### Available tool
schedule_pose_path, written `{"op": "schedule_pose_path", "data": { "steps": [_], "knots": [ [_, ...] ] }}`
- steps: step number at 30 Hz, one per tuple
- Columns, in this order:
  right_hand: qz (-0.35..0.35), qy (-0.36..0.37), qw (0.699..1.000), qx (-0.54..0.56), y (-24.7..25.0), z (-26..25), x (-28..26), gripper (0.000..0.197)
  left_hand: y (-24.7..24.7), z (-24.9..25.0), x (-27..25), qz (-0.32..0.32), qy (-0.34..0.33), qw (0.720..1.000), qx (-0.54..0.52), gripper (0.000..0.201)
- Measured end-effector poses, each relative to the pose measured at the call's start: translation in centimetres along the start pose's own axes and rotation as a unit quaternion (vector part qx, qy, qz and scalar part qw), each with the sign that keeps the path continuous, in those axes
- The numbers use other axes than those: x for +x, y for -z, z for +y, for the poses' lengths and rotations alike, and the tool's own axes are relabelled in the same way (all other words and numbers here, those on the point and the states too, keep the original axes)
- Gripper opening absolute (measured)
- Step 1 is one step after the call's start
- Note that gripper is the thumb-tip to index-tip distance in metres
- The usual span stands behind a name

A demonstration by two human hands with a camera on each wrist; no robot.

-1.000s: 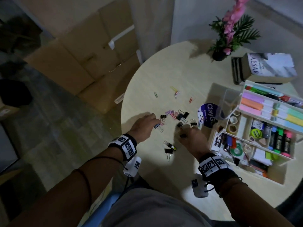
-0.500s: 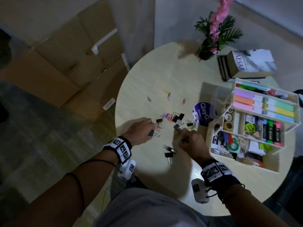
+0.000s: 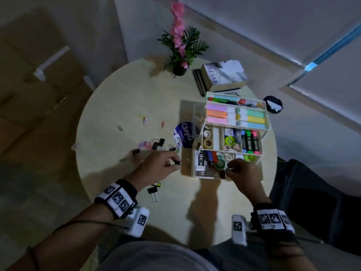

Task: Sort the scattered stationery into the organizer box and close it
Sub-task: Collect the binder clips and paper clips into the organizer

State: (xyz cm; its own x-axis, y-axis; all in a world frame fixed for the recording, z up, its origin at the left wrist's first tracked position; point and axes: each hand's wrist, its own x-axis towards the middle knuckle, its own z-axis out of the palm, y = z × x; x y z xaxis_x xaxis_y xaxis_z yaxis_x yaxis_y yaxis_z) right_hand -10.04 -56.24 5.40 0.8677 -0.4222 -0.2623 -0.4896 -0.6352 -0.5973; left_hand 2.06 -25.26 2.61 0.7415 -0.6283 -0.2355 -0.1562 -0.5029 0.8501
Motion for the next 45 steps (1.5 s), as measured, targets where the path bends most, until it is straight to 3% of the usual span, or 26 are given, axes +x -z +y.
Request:
{"op": "schedule_pose_path", "data": {
  "steps": [6, 9, 13, 17, 21, 26, 31, 35, 38, 40, 42, 45],
  "knots": [
    [-0.078, 0.017, 0.988, -0.133, 1.0, 3.1, 1.8, 0.013, -8.4, 7.1, 5.1, -0.048, -0.042, 0.998, 0.027, 0.019],
    [-0.081, 0.029, 0.989, -0.124, 1.1, 3.5, 2.0, 0.016, -12.1, 9.0, 7.1, -0.048, -0.034, 0.996, 0.067, 0.02],
    [-0.124, 0.053, 0.986, -0.098, 0.9, 4.4, 1.9, 0.025, -15.4, 9.2, 8.0, -0.027, 0.011, 0.994, 0.101, 0.019],
    [-0.149, 0.08, 0.98, -0.106, 1.5, 4.6, 2.0, 0.021, -16.9, 8.1, 7.7, -0.036, 0.038, 0.992, 0.113, 0.018],
    [-0.18, 0.115, 0.967, -0.141, 2.5, 4.8, 2.3, 0.019, -17.1, 8.0, 7.1, -0.022, 0.019, 0.99, 0.137, 0.024],
    [-0.163, 0.182, 0.955, -0.169, 3.2, 4.2, 2.5, 0.017, -15.6, 7.4, 5.3, -0.023, -0.018, 0.993, 0.118, 0.024],
    [-0.149, 0.274, 0.943, -0.112, 2.5, 0.2, 1.8, 0.014, -9.9, 4.5, 0.7, 0.055, -0.059, 0.992, 0.1, 0.016],
    [-0.205, 0.337, 0.914, -0.099, -2.4, -4.8, 0.3, 0.013, -4.1, -0.3, -3.5, 0.132, -0.005, 0.983, 0.124, 0.02],
    [-0.285, 0.338, 0.888, -0.125, -8.0, -7.5, -1.9, 0.007, -0.7, -4.2, -5.9, 0.126, 0.074, 0.977, 0.156, 0.027],
    [-0.313, 0.306, 0.883, -0.167, -11.5, -8.5, -3.0, 0.023, 0.8, -6.1, -7.1, 0.085, 0.123, 0.975, 0.165, 0.028],
    [-0.317, 0.288, 0.883, -0.193, -14.0, -9.2, -3.5, 0.051, 1.5, -7.2, -7.8, 0.044, 0.168, 0.971, 0.162, 0.026],
    [-0.326, 0.336, 0.858, -0.21, -16.1, -10.3, -3.4, 0.081, 1.6, -7.3, -8.2, 0.005, 0.205, 0.967, 0.148, 0.029]
  ]
}}
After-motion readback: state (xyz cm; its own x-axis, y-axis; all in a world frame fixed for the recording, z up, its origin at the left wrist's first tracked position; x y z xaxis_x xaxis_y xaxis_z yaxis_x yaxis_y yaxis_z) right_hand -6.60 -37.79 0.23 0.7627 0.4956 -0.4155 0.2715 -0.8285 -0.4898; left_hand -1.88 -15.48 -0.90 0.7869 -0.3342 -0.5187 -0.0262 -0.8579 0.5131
